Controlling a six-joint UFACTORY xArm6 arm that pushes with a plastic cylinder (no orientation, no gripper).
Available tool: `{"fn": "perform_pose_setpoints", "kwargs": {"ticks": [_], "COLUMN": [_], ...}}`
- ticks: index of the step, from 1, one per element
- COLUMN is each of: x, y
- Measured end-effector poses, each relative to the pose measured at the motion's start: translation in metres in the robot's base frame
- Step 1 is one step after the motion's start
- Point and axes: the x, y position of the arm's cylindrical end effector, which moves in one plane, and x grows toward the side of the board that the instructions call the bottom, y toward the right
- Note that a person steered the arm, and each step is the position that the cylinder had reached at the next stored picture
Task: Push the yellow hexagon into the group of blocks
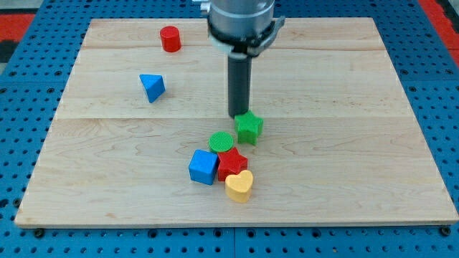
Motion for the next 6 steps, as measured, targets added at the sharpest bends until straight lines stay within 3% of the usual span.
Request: {"fn": "perform_pose_setpoints", "kwargs": {"ticks": [1,2,3,4,5,6], "x": [-0.042,-0.108,-0.172,-0.237,-0.242,-0.210], "y": [0.037,0.119,0.136,0.131,0.068,0.002]}}
